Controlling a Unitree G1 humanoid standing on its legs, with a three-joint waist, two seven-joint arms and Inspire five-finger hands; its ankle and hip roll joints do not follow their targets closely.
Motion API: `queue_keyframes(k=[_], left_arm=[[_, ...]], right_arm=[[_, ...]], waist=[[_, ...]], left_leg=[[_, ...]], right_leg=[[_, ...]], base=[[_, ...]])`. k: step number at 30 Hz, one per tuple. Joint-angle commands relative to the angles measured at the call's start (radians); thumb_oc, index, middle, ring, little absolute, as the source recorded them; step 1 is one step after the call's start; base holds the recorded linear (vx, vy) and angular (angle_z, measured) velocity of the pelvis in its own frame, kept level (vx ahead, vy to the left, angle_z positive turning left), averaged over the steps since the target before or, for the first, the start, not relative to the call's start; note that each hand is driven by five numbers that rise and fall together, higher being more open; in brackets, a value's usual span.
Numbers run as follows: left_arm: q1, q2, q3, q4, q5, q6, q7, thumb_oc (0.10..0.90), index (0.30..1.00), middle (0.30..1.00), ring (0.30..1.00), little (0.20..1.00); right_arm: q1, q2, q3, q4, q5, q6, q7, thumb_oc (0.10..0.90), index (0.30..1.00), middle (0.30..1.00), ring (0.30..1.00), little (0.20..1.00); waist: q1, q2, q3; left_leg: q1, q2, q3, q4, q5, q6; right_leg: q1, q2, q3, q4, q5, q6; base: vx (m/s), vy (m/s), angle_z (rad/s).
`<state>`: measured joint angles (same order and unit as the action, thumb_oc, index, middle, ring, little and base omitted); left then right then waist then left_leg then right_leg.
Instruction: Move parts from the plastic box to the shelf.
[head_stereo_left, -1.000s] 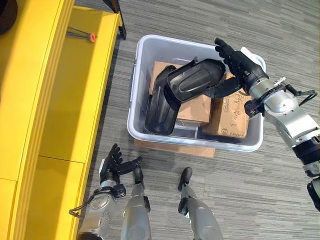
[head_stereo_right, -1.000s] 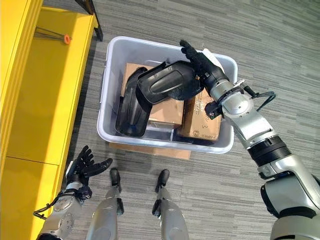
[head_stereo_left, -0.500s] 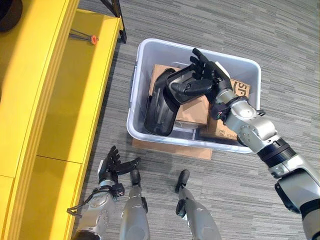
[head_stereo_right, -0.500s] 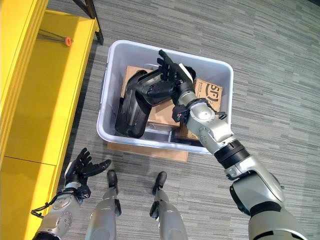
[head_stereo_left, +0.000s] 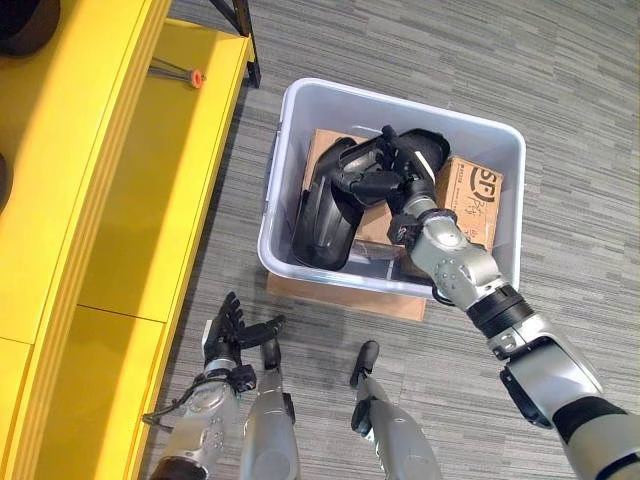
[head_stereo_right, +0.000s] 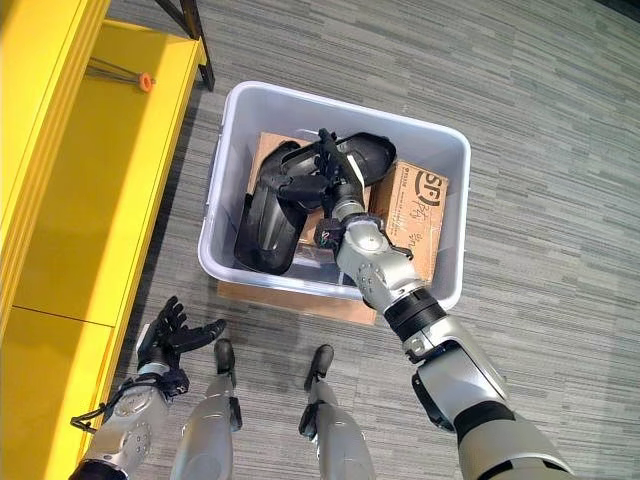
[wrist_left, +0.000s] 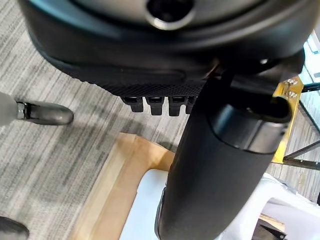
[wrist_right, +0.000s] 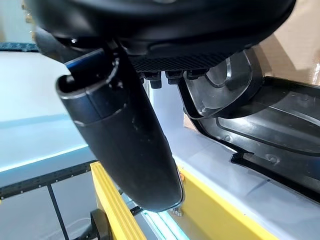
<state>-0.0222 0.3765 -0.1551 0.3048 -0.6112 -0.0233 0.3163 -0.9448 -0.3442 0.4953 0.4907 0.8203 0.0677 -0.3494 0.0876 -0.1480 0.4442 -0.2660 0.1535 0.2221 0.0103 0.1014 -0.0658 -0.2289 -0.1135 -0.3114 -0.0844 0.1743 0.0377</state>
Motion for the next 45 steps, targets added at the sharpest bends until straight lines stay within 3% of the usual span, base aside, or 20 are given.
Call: queue_keyframes(k=[1, 9, 15, 28, 45], left_arm=[[0.016, 0.024, -0.017, -0.07, 0.004, -0.061, 0.013, 0.9, 1.0, 1.0, 1.0, 1.0], [0.02, 0.015, -0.02, -0.066, 0.008, -0.077, 0.028, 0.9, 1.0, 1.0, 1.0, 1.0], [0.015, 0.008, -0.027, -0.065, 0.014, -0.091, 0.037, 0.9, 1.0, 1.0, 1.0, 1.0], [0.008, 0.006, -0.049, -0.058, 0.008, -0.102, 0.046, 0.9, 1.0, 1.0, 1.0, 1.0], [-0.006, 0.019, -0.05, -0.051, 0.005, -0.109, 0.05, 0.9, 1.0, 1.0, 1.0, 1.0]], right_arm=[[-0.131, 0.009, -0.068, 0.038, -0.091, -0.096, -0.017, 0.9, 1.0, 1.0, 1.0, 1.0], [-0.181, 0.01, -0.094, 0.139, -0.287, -0.068, -0.039, 0.9, 1.0, 1.0, 1.0, 1.0], [-0.226, 0.015, -0.104, 0.203, -0.354, -0.072, -0.058, 0.9, 1.0, 1.0, 1.0, 1.0], [-0.297, 0.064, -0.123, 0.343, -0.336, -0.094, -0.084, 0.9, 1.0, 1.0, 1.0, 1.0], [-0.294, 0.103, -0.115, 0.308, -0.338, -0.101, -0.085, 0.9, 1.0, 1.0, 1.0, 1.0]], waist=[[0.021, -0.001, -0.051], [0.027, 0.003, -0.036], [0.033, 0.011, -0.021], [0.04, 0.019, 0.002], [0.053, 0.005, 0.001]], left_leg=[[0.039, 0.004, -0.055, -0.002, -0.053, 0.001], [0.026, 0.001, -0.062, -0.001, -0.052, 0.005], [0.021, 0.0, -0.068, -0.003, -0.05, 0.007], [0.002, -0.002, -0.074, -0.006, -0.042, 0.008], [-0.01, -0.012, -0.089, 0.006, -0.05, 0.015]], right_leg=[[0.03, -0.06, 0.041, 0.11, -0.085, 0.107], [0.024, -0.06, 0.039, 0.112, -0.084, 0.108], [0.018, -0.062, 0.037, 0.111, -0.083, 0.109], [0.003, -0.061, 0.032, 0.108, -0.077, 0.11], [0.01, -0.072, 0.015, 0.112, -0.072, 0.114]], base=[[0.0, 0.0, 0.0], [0.0, 0.004, 0.01], [0.0, 0.0, 0.0], [0.0, 0.0, 0.0], [0.0, 0.003, 0.03]])
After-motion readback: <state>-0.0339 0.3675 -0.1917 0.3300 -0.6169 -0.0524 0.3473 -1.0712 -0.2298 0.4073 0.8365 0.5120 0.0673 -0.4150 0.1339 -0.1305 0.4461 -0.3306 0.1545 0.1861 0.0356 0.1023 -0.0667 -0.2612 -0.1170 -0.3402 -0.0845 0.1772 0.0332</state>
